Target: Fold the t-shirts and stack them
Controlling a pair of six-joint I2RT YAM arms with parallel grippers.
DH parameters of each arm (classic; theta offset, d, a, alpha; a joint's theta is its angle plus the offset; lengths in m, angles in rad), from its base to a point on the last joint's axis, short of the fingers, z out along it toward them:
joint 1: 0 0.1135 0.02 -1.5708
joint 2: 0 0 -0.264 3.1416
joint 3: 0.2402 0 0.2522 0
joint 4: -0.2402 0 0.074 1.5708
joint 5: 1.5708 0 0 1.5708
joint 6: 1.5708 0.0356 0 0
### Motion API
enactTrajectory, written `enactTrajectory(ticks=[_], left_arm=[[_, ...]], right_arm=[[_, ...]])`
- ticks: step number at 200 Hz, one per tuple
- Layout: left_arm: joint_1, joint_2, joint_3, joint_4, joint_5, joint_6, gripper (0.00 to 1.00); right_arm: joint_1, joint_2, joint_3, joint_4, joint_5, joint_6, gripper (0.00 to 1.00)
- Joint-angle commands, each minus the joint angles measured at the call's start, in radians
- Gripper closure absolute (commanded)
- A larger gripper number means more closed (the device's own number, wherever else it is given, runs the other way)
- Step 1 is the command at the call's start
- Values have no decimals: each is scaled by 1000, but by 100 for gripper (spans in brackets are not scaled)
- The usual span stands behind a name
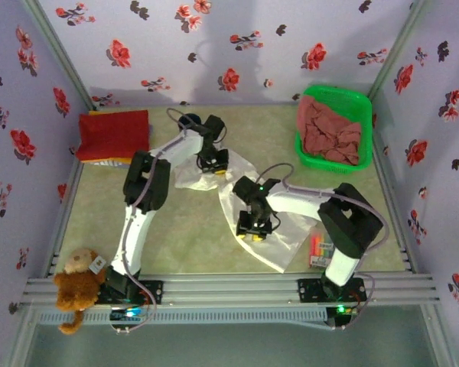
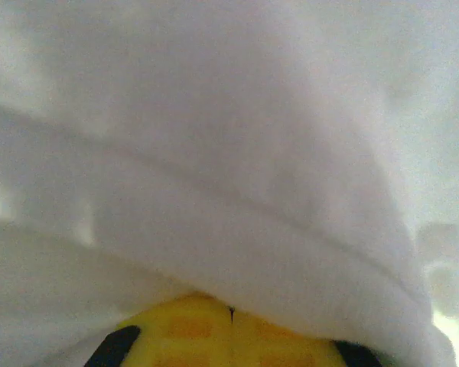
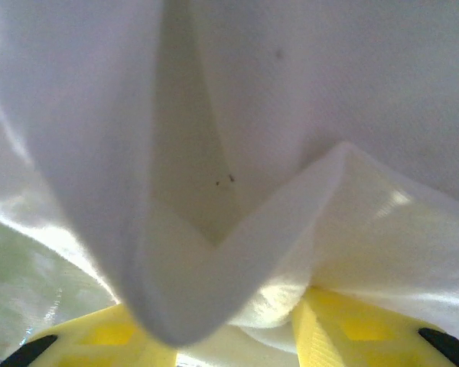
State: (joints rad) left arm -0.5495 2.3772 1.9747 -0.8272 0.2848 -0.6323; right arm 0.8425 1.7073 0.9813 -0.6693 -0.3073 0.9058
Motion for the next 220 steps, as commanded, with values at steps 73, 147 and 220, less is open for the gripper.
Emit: enactTrajectory(ticks=[73, 147, 220], left_arm=[[-135, 240, 290, -60, 120, -28, 99], [-3, 267, 437, -283, -154, 166, 100], [81, 317, 503, -320, -237, 256, 91]], right_arm=[[11, -110, -63, -2, 33, 69, 55], [-73, -255, -33, -112, 83, 36, 44], [-174, -280, -20, -168, 81, -38, 43]])
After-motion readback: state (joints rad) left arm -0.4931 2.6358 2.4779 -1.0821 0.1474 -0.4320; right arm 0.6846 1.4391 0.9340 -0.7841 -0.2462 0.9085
